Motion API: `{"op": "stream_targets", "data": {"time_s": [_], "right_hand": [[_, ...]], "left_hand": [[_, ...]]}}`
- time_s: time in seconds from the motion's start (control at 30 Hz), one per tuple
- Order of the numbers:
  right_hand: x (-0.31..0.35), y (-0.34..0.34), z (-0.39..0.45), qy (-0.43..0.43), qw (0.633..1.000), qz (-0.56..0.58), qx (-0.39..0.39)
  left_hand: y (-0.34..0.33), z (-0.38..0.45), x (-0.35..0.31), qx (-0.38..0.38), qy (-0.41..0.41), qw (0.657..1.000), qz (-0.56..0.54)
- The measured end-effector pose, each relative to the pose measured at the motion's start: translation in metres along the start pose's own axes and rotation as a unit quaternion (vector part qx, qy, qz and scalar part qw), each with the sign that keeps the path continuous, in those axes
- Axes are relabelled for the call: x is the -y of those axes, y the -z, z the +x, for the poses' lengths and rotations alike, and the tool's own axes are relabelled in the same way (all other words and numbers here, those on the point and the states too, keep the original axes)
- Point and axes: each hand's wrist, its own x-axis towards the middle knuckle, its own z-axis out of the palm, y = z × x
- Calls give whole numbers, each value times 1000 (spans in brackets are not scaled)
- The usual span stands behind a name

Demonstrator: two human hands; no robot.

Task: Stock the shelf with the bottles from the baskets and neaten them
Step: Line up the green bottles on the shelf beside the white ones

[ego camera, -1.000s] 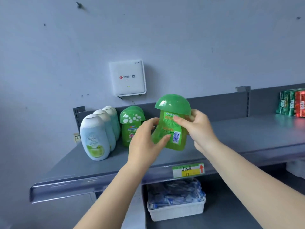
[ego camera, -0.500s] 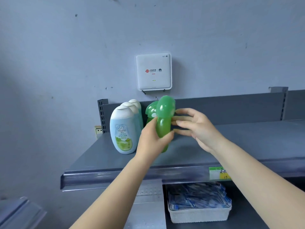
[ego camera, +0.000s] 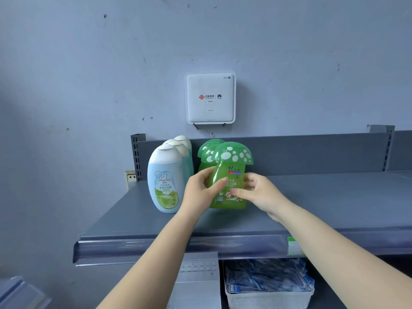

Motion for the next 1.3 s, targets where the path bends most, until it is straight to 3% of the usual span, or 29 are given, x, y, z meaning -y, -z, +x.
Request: {"op": "stream_targets", "data": {"time_s": [0.13, 0.33, 0.87, 1.17, 1.3], "right_hand": [[2, -6, 9, 23, 997, -69, -29], [2, -20, 16, 44, 987, -148, -47], [-4, -34, 19, 47, 962, -260, -65], [11, -5, 0, 45, 941, -326, -81], [24, 36, -36, 69, 914, -392, -80]], "left_hand": [[0, 0, 8, -66, -2, 996, 54], [3, 3, 15, -107, -4, 985, 133], [5, 2, 12, -88, 41, 969, 227], [11, -24, -15, -108, -54, 958, 262], [-25, -34, -31, -57, -133, 935, 323]]}}
